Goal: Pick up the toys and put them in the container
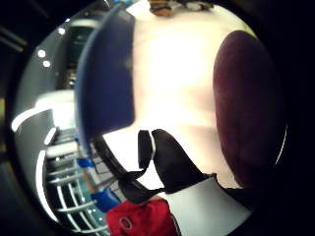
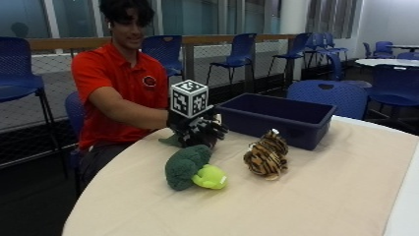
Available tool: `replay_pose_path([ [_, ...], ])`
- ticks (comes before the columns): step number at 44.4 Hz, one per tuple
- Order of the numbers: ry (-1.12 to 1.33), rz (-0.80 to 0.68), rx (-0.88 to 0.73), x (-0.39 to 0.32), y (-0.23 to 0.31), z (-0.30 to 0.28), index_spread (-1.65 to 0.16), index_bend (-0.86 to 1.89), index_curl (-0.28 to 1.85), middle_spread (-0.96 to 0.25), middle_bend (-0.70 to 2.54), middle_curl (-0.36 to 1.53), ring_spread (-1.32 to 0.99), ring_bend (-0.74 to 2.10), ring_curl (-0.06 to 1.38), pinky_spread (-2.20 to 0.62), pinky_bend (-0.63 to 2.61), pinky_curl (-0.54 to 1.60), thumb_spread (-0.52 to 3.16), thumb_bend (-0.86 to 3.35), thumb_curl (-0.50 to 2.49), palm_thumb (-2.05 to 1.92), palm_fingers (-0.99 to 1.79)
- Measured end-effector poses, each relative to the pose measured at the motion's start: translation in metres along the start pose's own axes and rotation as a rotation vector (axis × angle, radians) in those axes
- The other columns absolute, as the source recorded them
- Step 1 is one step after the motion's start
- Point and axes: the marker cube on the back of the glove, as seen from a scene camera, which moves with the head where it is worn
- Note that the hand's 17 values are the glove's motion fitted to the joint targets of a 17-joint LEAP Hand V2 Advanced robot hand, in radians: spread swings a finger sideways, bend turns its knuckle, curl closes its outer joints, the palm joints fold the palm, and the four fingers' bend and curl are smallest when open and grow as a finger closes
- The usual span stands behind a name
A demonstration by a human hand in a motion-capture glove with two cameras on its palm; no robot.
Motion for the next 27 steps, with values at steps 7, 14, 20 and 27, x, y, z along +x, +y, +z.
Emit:
replay_pose_path([
  [7,0.058,0.036,0.013,-0.004,-0.006,0.016,-0.34,0.14,0.13,-0.05,0.12,0.15,0.01,0.35,0.25,0.03,1.25,0.4,1.15,0.0,0.22,0.04,-0.05],
  [14,0.078,0.016,0.115,-0.002,-0.01,0.013,-0.38,0.3,0.19,-0.16,0.31,0.21,-0.18,0.6,0.3,-0.15,1.01,0.3,1.28,0.11,0.29,0.23,0.56],
  [20,0.152,0.016,0.097,-0.002,-0.019,-0.01,-0.37,0.2,0.19,-0.26,0.43,0.27,-0.33,0.78,0.36,-0.33,1.05,0.32,1.22,0.2,0.4,0.46,0.92],
  [27,0.095,0.003,0.124,-0.014,-0.016,-0.062,-0.37,0.19,0.23,-0.34,0.55,0.34,-0.42,0.89,0.44,-0.41,0.98,0.34,1.06,0.21,0.49,0.55,1.1],
])
